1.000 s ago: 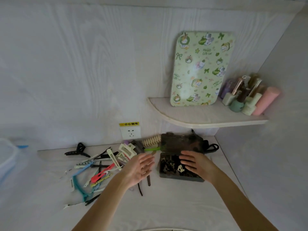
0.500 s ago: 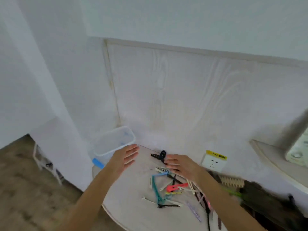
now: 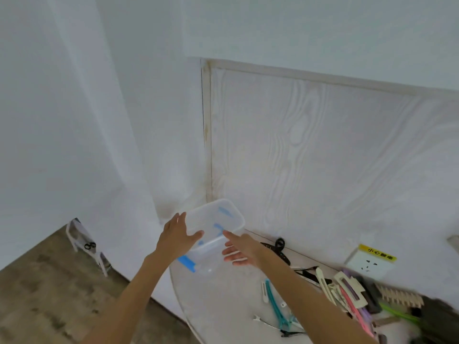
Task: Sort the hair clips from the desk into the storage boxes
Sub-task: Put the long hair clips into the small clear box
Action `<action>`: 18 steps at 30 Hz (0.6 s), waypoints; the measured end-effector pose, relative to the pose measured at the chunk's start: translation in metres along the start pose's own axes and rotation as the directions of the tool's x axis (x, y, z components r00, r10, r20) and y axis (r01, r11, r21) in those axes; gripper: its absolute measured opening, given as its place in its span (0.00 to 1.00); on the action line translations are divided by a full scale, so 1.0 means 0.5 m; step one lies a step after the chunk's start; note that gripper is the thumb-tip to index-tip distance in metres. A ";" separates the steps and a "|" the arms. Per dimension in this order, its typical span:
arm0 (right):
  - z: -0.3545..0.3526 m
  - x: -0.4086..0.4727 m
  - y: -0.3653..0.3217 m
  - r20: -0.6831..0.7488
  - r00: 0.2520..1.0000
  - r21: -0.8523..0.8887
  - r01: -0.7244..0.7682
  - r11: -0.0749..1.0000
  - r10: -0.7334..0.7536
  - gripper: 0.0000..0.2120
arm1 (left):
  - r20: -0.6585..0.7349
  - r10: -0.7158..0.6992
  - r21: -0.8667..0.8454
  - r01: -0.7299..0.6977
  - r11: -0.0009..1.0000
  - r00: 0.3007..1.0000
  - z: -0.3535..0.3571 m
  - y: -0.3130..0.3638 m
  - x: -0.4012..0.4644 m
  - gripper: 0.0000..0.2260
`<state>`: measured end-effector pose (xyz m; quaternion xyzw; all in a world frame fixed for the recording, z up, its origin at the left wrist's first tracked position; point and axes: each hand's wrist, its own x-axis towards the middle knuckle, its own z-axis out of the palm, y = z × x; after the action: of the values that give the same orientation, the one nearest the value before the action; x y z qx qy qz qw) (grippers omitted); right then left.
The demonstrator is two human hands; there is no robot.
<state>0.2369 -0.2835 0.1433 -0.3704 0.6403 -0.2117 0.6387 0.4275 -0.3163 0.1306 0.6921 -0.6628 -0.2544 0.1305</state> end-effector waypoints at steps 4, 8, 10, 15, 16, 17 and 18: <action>-0.019 -0.012 0.021 0.033 0.998 0.246 0.046 0.968 -0.055 0.13 | -0.070 0.054 -0.111 -0.061 0.992 0.996 0.011 0.010 -0.020 0.32; -0.075 -0.056 0.059 -0.007 0.995 0.362 0.094 0.928 -0.098 0.12 | -0.236 0.153 -0.303 -0.222 0.927 0.960 0.018 0.050 -0.067 0.23; -0.107 -0.082 0.087 -0.063 0.993 0.359 0.117 0.926 -0.101 0.14 | -0.307 0.203 -0.364 -0.312 0.878 0.930 0.035 0.081 -0.104 0.19; -0.144 -0.139 0.186 -0.018 0.995 0.352 0.097 0.931 -0.097 0.16 | -0.344 0.357 -0.258 -0.452 0.854 0.869 0.112 0.100 -0.190 0.16; -0.139 -0.148 0.219 0.001 0.997 0.346 0.070 0.936 -0.075 0.18 | -0.328 0.362 -0.250 -0.450 0.858 0.873 0.132 0.086 -0.214 0.16; -0.134 -0.149 0.232 0.017 0.998 0.338 0.055 0.940 -0.064 0.20 | -0.316 0.377 -0.240 -0.458 0.856 0.871 0.140 0.074 -0.221 0.15; -0.126 -0.151 0.252 0.028 0.998 0.325 0.039 0.945 -0.051 0.23 | -0.300 0.391 -0.229 -0.464 0.856 0.870 0.152 0.057 -0.235 0.14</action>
<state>0.1428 -0.1600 0.1052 -0.2787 0.5765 -0.3219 0.6974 0.3644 -0.1911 0.1028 0.5248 -0.7342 -0.2277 0.3656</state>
